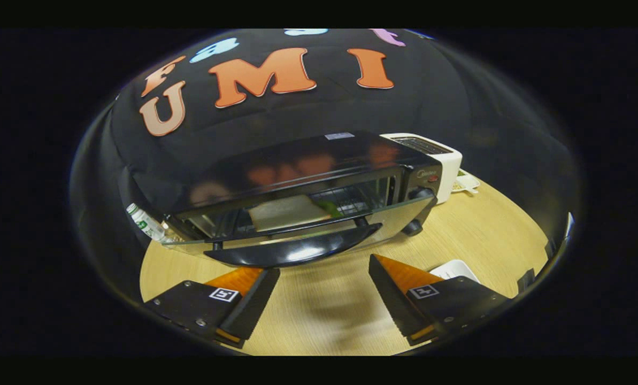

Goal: Open the toaster oven, put the food inside, and close the toaster oven door.

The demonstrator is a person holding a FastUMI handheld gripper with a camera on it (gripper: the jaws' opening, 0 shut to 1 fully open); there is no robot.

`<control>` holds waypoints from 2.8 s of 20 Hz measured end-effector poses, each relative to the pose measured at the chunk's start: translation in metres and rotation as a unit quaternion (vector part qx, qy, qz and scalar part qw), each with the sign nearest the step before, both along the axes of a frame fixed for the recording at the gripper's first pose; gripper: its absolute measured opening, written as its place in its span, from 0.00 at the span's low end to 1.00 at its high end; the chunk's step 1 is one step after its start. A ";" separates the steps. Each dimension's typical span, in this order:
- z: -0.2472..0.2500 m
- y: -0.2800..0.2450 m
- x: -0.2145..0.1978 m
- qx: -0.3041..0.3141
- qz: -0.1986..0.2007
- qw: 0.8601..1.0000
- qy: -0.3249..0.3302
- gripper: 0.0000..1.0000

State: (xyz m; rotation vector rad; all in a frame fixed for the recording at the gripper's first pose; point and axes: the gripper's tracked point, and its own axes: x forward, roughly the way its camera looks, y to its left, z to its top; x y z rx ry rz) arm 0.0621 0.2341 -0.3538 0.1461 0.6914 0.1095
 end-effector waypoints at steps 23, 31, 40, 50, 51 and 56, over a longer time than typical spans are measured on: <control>0.251 -0.108 0.066 -0.038 0.028 0.976 -0.211 0.99; 0.384 -0.167 0.040 -0.030 0.027 0.946 -0.321 0.99; 0.391 -0.211 -0.008 -0.029 0.022 0.940 -0.341 0.99; 0.382 -0.202 -0.005 -0.015 0.033 0.938 -0.344 0.99; 0.379 -0.200 -0.002 -0.016 0.035 0.939 -0.341 0.99; 0.375 -0.195 0.007 -0.015 0.034 0.940 -0.338 0.99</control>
